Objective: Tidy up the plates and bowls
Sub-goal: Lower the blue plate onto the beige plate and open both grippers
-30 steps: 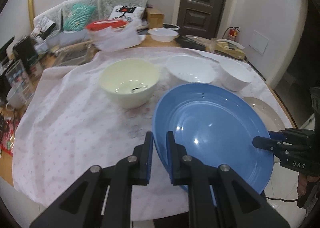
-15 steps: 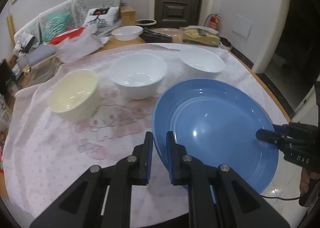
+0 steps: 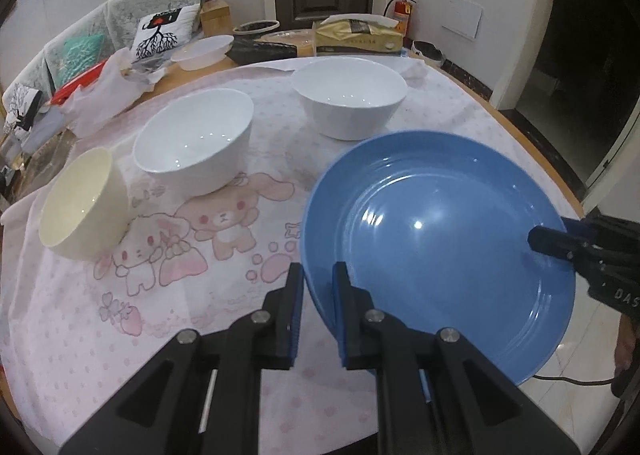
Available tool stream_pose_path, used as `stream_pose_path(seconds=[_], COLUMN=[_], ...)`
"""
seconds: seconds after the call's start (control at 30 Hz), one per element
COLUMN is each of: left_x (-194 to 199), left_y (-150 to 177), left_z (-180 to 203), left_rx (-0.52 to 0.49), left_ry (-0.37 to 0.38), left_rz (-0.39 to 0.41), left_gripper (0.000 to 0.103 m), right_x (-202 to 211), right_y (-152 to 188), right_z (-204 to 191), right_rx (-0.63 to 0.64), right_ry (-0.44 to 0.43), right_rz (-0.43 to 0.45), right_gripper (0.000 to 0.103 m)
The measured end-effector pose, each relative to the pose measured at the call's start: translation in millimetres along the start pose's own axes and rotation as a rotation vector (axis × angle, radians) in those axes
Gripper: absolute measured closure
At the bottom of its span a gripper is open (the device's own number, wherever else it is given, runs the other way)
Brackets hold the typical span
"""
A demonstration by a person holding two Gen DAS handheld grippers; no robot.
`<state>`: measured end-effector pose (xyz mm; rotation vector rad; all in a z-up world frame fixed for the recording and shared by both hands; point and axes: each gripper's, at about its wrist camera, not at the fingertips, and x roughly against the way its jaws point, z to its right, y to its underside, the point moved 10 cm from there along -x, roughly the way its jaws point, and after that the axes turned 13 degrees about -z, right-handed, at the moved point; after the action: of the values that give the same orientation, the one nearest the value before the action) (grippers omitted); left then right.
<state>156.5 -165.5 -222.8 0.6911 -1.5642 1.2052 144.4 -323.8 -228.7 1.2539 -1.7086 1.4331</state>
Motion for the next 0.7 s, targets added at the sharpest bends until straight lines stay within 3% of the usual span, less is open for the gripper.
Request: stream_pose_path(seconds=[0.53,0.7], left_x=[-11,-11], left_y=[-2,-2], left_z=[4,4], left_rx=[-0.024,-0.028], left_ry=[0.009,0.008], left_rz=[-0.025,-0.02], left_gripper=[0.091,0.091], right_x=[-1,-10], right_y=[4,9], right_z=[-2,-4], right_rx=[0.089,0.139], right_ry=[0.158,0.222], right_rz=[-0.018,-0.055], right_gripper=[0.078,0.07])
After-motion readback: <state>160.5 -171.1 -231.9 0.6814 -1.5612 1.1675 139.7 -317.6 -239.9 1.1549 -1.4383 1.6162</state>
